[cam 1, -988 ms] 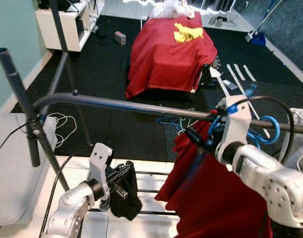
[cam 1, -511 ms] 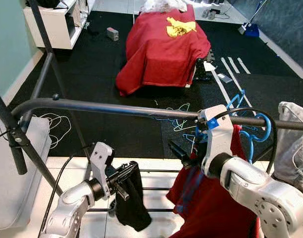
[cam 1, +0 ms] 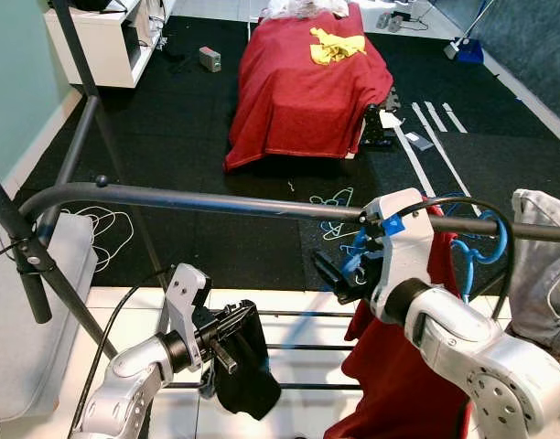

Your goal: Hang hanger

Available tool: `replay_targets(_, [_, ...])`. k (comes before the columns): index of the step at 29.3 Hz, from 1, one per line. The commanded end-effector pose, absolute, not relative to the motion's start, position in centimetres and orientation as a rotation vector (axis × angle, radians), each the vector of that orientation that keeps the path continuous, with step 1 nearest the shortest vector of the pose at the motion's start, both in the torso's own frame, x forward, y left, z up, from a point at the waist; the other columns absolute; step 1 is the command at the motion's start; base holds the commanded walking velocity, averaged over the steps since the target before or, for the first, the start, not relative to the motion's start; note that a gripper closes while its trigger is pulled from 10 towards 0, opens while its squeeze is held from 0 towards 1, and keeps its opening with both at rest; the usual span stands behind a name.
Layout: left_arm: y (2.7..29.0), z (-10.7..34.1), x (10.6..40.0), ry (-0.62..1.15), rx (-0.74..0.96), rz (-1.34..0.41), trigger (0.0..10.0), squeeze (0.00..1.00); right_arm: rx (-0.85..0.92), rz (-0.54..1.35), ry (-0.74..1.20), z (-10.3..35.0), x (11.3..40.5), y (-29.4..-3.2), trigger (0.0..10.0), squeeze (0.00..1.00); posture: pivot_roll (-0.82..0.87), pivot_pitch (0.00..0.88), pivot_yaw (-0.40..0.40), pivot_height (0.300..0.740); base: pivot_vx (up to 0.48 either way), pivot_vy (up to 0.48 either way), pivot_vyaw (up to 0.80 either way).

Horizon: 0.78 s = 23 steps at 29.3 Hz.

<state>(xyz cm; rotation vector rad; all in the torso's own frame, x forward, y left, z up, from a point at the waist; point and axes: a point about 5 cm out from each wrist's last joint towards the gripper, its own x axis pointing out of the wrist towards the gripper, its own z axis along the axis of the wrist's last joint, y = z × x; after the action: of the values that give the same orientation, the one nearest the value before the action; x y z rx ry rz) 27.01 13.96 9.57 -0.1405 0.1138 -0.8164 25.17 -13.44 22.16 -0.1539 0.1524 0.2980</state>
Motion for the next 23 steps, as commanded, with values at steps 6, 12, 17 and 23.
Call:
replay_targets(6, [13.9,9.5,26.5,0.132,-0.157,-0.867,10.0,0.0,-0.232,0.271,0.167,22.1,24.9,-13.2,10.0,0.04,-0.04,0.171,-0.055,0.74,0.0,0.0,0.0])
replay_targets(12, [13.6,9.8,26.1,0.136,-0.182,-0.943,10.0,0.0,-0.27,0.246,0.191,22.3,24.3,-12.8,10.0,0.0,-0.05,0.172,-0.046,0.74,0.0,0.0,0.0])
replay_targets(17, [13.2,9.8,25.7,0.146,-0.201,-1.0,10.0,0.0,-0.296,0.229,0.2,22.3,24.0,-12.8,10.0,0.0,-0.06,0.172,-0.035,0.74,0.0,0.0,0.0])
replay_targets(23, [13.1,10.3,25.7,0.133,-0.255,-1.015,10.0,0.0,-0.235,0.227,0.126,22.2,23.4,-12.7,10.0,0.0,-0.07,0.172,-0.035,0.74,0.0,0.0,0.0])
